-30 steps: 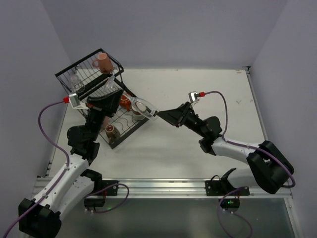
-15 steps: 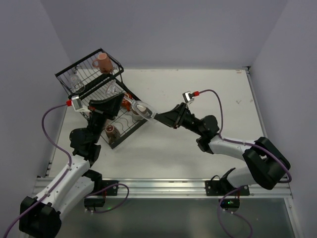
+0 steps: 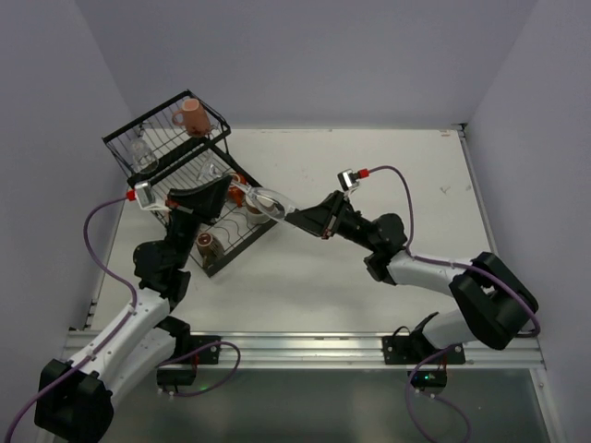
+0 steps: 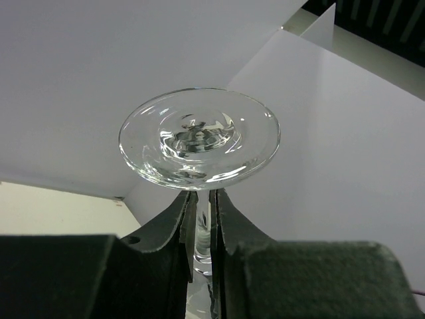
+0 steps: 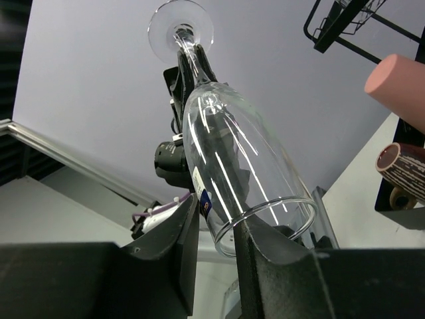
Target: Unload the cups from the dish rack
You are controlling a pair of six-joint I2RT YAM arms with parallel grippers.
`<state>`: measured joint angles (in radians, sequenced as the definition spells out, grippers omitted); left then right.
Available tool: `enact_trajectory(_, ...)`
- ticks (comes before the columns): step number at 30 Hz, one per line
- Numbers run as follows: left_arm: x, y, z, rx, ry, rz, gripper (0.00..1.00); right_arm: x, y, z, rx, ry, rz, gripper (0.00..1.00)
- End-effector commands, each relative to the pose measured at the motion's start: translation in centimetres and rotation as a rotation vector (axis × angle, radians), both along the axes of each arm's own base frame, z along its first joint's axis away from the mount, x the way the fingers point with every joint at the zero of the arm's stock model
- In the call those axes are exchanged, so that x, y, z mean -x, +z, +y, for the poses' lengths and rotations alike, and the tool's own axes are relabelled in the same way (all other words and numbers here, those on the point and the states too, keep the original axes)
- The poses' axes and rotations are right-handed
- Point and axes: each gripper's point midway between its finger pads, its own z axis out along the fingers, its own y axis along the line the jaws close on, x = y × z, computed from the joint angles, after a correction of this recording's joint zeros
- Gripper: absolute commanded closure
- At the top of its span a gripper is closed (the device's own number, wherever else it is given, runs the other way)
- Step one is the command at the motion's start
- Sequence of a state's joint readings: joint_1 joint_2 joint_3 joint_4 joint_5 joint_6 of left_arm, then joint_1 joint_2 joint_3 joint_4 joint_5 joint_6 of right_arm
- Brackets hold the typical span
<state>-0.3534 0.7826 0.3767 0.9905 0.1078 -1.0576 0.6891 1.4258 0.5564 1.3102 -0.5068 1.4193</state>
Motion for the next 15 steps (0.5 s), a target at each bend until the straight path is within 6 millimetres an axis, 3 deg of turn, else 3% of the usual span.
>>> enact_trajectory(1,2.2,2.6,0.1,0.048,-0.039,-0.112,0.91,3.3,7.5,-3.1,-0.245,-0.043,-0.304,0.87)
enact_trajectory(3,2.2,2.3,0.1,0.048,-0.041,-0.103,0.79,3.6,7.8,-3.4,-0.251,-0.050,-0.317,0.90)
enact_trajectory(4,2.2,2.2,0.0,0.045,-0.043,-0.102,0.63,3.7,7.9,-3.5,-0.252,-0.053,-0.321,0.91)
enact_trajectory(7,2.1,1.7,-0.1,0.034,-0.050,-0.090,0.39,4.0,8.3,-4.0,-0.253,-0.073,-0.338,0.96)
enact_trajectory(9,2.1,1.5,-0.3,0.024,-0.053,-0.087,0.35,3.9,8.5,-4.0,-0.240,-0.094,-0.348,1.00)
enact_trajectory(15,2.5,1.8,-0.6,0.000,-0.066,-0.097,0.25,4.9,11.5,-5.5,-0.281,-0.143,-0.412,1.00)
